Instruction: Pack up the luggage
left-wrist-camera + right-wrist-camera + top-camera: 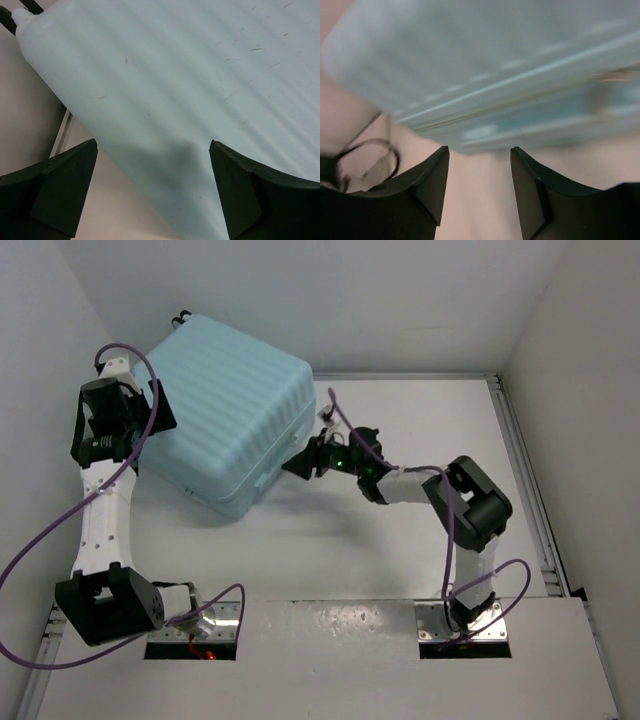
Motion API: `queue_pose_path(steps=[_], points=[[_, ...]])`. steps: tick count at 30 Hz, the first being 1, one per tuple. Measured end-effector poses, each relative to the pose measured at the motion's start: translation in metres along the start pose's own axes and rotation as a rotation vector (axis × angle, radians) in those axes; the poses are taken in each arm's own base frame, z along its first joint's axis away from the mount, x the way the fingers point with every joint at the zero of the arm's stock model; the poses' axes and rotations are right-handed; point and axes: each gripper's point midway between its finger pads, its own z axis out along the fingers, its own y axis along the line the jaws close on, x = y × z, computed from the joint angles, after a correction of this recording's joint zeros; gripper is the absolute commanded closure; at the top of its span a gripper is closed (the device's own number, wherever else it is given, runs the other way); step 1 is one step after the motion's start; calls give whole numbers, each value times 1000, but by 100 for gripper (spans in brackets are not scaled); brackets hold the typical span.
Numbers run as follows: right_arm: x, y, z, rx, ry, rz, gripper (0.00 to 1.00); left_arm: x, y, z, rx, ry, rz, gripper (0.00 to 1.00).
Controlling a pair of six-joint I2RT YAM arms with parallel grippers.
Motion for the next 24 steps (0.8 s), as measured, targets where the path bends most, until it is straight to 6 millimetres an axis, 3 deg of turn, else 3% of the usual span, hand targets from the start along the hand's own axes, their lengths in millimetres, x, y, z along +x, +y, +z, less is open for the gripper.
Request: queue_pose_path(steps=[3,6,8,12,17,20,24], points=[[-38,-64,-28,239,-71,106,45,-1,-1,0,3,-5,-3,0],[-75,-135,-70,479,-161,194,45,0,-2,1,10,-9,-6,0],[-81,-157,-83,558,-173,254,45,3,-2,1,12,-8,-12,0],[-64,-162,-66,553,-123,449,43,8,-2,2,11,3,-20,0],[-8,-150,-40,495,-30,767,39,8,-2,0,9,-3,-24,0],[20,-147,-30,498,16,860,48,9,-2,-1,9,-8,-24,0],[36,-147,-17,486,51,918,52,13,-1,-4,7,-5,-23,0]])
